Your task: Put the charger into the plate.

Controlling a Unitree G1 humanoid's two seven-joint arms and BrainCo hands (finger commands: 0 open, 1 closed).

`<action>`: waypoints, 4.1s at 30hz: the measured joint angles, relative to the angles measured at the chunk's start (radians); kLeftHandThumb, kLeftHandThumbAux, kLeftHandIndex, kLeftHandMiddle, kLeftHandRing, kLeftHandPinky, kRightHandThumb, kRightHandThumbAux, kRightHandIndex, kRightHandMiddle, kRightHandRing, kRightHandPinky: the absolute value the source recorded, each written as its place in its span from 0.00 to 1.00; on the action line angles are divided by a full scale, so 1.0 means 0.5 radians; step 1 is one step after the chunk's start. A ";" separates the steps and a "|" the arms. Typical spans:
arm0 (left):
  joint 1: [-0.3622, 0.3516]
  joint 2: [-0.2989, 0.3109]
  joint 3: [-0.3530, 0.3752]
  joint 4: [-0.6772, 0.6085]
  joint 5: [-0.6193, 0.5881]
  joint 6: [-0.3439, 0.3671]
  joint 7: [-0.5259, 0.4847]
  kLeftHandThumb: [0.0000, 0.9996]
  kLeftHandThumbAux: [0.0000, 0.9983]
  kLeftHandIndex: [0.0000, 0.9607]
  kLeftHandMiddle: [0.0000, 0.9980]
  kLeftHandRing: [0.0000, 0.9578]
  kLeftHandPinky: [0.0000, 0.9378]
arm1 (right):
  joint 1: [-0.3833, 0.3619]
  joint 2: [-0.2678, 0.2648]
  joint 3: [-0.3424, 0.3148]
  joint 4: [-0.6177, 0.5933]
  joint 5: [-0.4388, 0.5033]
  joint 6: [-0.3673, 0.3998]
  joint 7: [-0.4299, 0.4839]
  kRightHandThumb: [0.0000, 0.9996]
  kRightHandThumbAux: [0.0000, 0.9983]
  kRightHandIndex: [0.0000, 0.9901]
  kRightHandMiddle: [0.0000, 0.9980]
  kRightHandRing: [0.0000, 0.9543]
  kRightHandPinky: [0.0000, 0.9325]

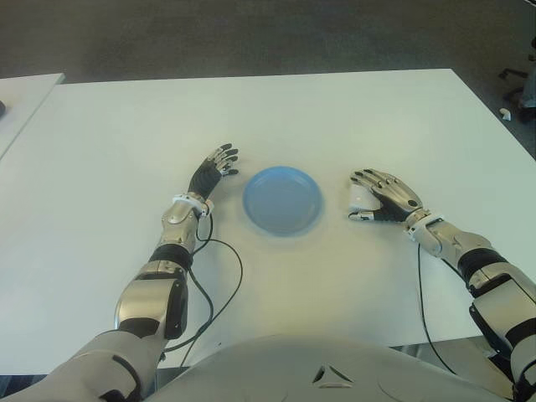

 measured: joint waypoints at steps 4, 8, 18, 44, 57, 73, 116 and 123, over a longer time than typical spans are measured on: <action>0.000 0.000 0.001 -0.001 0.000 0.002 0.000 0.00 0.56 0.13 0.16 0.13 0.11 | -0.012 0.010 0.037 0.005 -0.006 0.014 -0.036 0.33 0.14 0.00 0.00 0.00 0.00; 0.002 0.000 0.000 -0.002 0.001 0.002 0.000 0.00 0.56 0.12 0.15 0.13 0.11 | -0.029 0.016 0.064 0.023 -0.020 0.015 -0.063 0.33 0.14 0.00 0.00 0.00 0.00; 0.003 -0.001 0.000 -0.008 0.001 0.003 0.000 0.00 0.55 0.12 0.15 0.14 0.13 | -0.076 0.028 0.134 0.087 -0.030 0.015 -0.131 0.32 0.15 0.00 0.00 0.00 0.00; -0.004 -0.049 0.003 -0.010 0.000 0.004 0.015 0.00 0.56 0.13 0.16 0.14 0.11 | -0.216 0.004 0.198 0.149 -0.031 -0.110 -0.127 0.65 0.64 0.43 0.69 0.73 0.76; -0.006 -0.072 0.014 -0.012 -0.006 0.008 0.018 0.00 0.59 0.14 0.17 0.15 0.14 | -0.234 -0.010 0.208 0.021 -0.059 0.053 -0.084 0.73 0.71 0.44 0.83 0.86 0.90; -0.006 -0.095 0.030 -0.029 -0.021 0.022 0.018 0.00 0.59 0.13 0.15 0.14 0.11 | -0.186 -0.042 0.071 -0.145 0.022 0.075 0.193 0.74 0.71 0.44 0.85 0.89 0.91; -0.027 -0.138 0.051 -0.040 0.002 0.052 0.223 0.00 0.58 0.07 0.07 0.06 0.05 | -0.308 0.275 -0.530 -0.993 0.465 0.217 0.843 0.74 0.71 0.45 0.85 0.88 0.88; -0.032 -0.157 0.052 -0.039 0.002 0.048 0.268 0.00 0.60 0.01 0.01 0.01 0.00 | -0.311 0.368 -0.529 -0.994 0.488 0.221 0.938 0.74 0.71 0.45 0.84 0.88 0.88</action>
